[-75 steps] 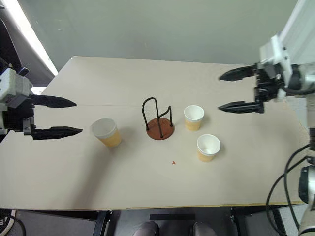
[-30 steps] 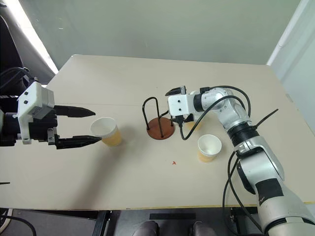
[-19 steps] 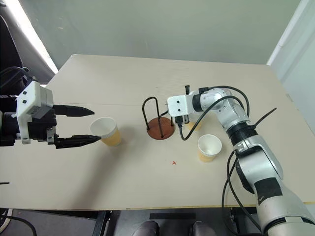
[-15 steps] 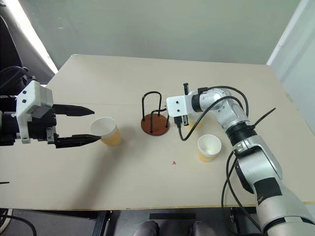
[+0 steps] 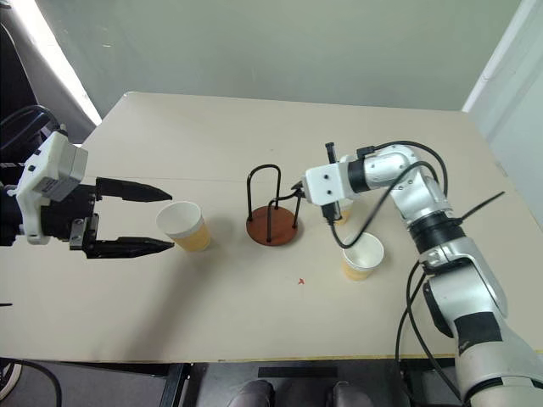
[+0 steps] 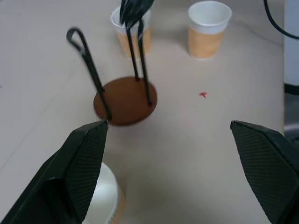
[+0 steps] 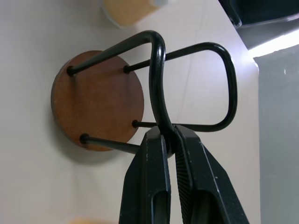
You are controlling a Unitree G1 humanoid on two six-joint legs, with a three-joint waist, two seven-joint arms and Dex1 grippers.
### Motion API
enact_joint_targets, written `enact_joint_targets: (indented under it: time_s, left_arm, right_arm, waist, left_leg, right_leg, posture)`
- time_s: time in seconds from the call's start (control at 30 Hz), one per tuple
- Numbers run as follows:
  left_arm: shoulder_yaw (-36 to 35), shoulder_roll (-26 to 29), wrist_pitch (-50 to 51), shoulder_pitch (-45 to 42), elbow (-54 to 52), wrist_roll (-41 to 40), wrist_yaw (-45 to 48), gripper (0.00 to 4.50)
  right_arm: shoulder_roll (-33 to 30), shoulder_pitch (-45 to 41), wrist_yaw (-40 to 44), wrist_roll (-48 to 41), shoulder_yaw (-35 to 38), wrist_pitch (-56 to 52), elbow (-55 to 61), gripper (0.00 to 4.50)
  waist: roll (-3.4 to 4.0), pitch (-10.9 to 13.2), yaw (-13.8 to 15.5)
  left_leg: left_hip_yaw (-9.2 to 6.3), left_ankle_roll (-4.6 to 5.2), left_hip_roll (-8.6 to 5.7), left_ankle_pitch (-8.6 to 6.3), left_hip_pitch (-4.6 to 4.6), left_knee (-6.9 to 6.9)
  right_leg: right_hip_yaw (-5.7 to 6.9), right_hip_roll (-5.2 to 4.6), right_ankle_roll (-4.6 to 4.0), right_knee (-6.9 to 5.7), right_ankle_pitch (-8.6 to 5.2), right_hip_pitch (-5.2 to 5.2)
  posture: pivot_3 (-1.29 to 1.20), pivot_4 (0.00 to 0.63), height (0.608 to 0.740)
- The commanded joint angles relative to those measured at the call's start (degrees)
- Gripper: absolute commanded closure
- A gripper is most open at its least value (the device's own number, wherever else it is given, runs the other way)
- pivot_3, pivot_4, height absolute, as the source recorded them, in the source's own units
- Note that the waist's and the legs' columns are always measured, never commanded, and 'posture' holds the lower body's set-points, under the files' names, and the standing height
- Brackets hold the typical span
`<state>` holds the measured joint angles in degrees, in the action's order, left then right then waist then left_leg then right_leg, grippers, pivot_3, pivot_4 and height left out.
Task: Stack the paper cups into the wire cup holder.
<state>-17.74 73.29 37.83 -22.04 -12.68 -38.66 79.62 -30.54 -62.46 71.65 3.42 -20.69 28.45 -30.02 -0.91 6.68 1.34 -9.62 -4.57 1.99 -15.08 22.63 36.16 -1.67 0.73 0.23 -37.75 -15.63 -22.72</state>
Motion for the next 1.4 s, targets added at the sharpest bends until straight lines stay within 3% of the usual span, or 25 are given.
enact_joint_targets:
  time_s: [0.03,0.37,0.77,1.27,1.4]
  left_arm:
    - [0.5,1.0,-0.5,0.7,-1.7,-1.0,2.9,0.0]
    - [10.2,-0.3,-1.2,-0.4,-6.3,0.7,6.0,0.0]
    - [12.9,-0.4,0.1,-1.5,-9.1,0.7,5.0,0.0]
    - [13.1,-0.8,0.7,-2.6,-9.0,0.8,4.4,0.0]
    - [13.4,-1.1,0.6,-3.1,-8.8,0.9,4.4,0.0]
  right_arm:
    - [-2.6,1.9,6.0,-6.8,2.2,-0.8,8.1,4.46]
    - [-6.4,8.4,16.3,-14.1,1.3,0.3,18.6,4.46]
    - [-4.0,6.9,18.1,-11.6,-1.1,22.9,7.1,4.46]
    - [-3.3,2.4,20.6,-13.9,-3.7,29.7,0.0,4.46]
    - [-3.4,1.7,20.8,-13.6,-4.1,27.7,0.2,3.46]
  waist:
    - [-0.01,0.0,0.0]
    - [-0.01,0.0,-0.3]
    - [-0.02,0.0,-0.4]
    - [-0.02,0.0,-0.4]
    - [-0.02,0.0,-0.4]
  left_leg:
    - [0.12,0.0,0.02,0.0,0.0,0.0]
    - [0.42,0.01,0.1,0.03,-0.14,0.03]
    - [0.37,0.06,0.15,0.0,-0.16,0.03]
    - [0.4,0.07,0.16,-0.01,-0.17,0.03]
    - [0.4,0.07,0.16,-0.01,-0.17,0.03]
  right_leg:
    - [0.0,0.01,0.0,0.0,0.0,0.0]
    - [-0.06,0.03,0.0,-0.15,0.0,0.01]
    - [-0.07,0.06,0.0,-0.15,0.0,0.02]
    - [-0.08,0.05,-0.01,-0.16,0.0,0.02]
    - [-0.08,0.05,-0.02,-0.16,0.01,0.02]
  posture:
    - [0.0,0.15,0.74]
    - [0.0,0.15,0.74]
    - [0.0,0.15,0.74]
    - [0.0,0.15,0.74]
    - [0.0,0.15,0.74]
